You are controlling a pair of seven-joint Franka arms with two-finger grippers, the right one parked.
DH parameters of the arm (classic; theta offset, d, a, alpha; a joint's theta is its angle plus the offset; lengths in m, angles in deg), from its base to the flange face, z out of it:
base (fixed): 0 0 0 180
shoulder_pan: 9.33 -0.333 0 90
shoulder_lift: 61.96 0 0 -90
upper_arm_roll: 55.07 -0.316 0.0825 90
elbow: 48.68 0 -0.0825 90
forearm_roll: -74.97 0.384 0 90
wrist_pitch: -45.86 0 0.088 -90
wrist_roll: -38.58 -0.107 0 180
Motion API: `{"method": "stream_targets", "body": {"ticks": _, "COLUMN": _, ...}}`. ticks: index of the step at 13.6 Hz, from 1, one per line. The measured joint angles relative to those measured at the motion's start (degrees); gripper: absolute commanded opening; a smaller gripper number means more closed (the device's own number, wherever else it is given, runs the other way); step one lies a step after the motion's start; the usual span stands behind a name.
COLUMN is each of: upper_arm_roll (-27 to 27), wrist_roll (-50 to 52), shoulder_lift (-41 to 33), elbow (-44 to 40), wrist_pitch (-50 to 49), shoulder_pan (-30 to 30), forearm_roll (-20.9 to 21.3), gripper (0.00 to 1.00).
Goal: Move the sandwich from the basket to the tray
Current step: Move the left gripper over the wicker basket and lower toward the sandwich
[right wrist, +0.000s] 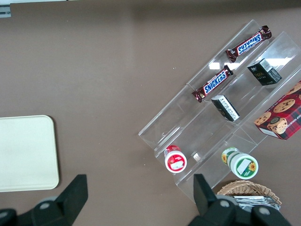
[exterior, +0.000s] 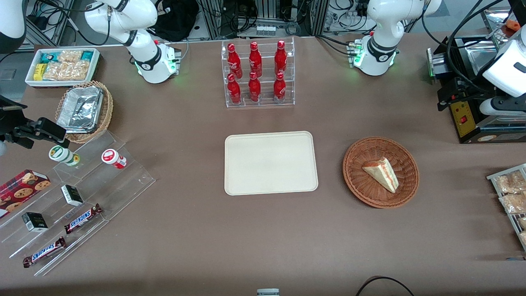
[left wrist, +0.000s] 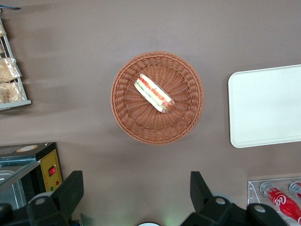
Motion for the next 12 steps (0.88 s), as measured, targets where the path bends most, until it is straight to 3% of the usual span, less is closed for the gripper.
{"method": "stream_targets", "body": {"ticks": 9, "upper_arm_roll": -0.5, "wrist_roll": 2.7, "shoulder_lift": 4.2, "elbow": 2.9, "wrist_pitch": 0.5, "shoulder_pan": -0.1, "forearm_roll": 0.1, "gripper": 1.0}}
{"method": "stream_targets", "body": {"ticks": 12, "upper_arm_roll": -0.4, "wrist_roll": 7.7, "shoulder_lift": 6.3, "elbow": 11.1, "wrist_pitch": 10.3, "shoulder_pan": -0.1, "forearm_roll": 1.2, "gripper": 1.0}}
